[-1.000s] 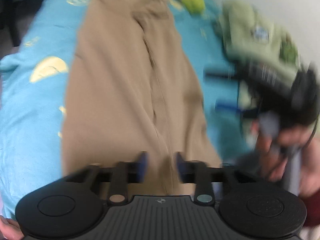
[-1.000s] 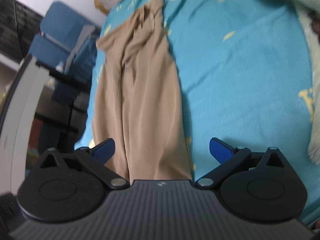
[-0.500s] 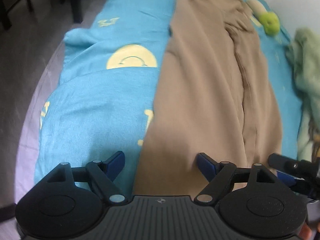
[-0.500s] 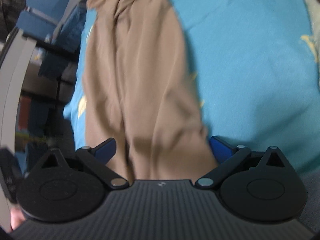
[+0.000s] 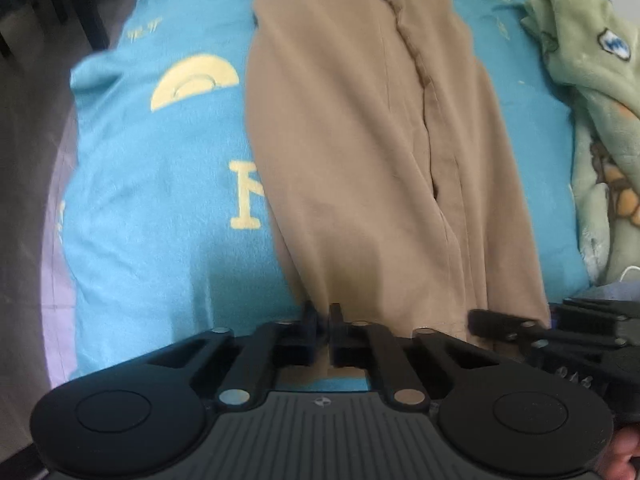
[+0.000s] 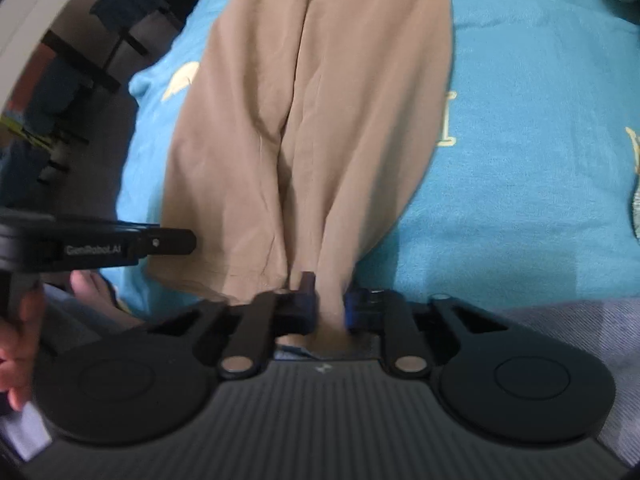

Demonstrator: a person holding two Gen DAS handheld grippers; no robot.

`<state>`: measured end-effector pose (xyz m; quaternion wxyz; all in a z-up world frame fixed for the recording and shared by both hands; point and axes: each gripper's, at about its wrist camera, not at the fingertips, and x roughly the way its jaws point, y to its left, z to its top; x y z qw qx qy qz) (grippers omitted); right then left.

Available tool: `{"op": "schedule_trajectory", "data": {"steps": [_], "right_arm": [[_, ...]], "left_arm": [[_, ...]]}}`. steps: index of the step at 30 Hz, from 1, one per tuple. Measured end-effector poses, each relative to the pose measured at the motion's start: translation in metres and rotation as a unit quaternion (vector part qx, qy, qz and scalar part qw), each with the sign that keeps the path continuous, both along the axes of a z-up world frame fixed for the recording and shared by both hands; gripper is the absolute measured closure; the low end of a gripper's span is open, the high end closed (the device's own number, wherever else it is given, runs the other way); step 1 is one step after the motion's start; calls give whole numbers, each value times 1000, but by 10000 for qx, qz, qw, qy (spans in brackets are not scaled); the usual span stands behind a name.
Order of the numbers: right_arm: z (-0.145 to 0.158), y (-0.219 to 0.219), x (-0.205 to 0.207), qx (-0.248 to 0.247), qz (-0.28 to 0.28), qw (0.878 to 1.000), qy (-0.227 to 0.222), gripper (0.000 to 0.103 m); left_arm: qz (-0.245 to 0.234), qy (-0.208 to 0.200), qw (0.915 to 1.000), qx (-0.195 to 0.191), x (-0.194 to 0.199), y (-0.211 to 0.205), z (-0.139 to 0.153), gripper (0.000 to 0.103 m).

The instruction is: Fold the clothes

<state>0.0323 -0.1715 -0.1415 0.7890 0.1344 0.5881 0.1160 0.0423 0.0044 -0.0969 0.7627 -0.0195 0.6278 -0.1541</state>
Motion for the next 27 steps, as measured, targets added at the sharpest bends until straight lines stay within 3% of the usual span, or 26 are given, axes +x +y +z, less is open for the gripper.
{"op": "schedule_trajectory", "data": {"steps": [5, 10, 14, 21, 27], "right_arm": [[36, -40, -18, 303, -394, 9969, -605, 91], [84, -69, -42, 646, -659, 9854, -1430, 92], [114, -79, -67, 990, -873, 9720, -1943, 92], [137, -94, -125, 1339, -1131, 9510, -2548, 92], [129, -92, -123, 1403, -1275, 9466, -2609, 92]], "left_arm": [[264, -729, 9935, -839, -22, 16, 44, 99], [511, -1524, 9742, -1584, -47, 25, 98, 100], [645, -1915, 9578, -2043, -74, 36, 127, 100], [514, -2588, 9349, -2374, -148, 36, 160, 100], [553, -2721, 9313, -2358, -163, 33, 157, 100]]}}
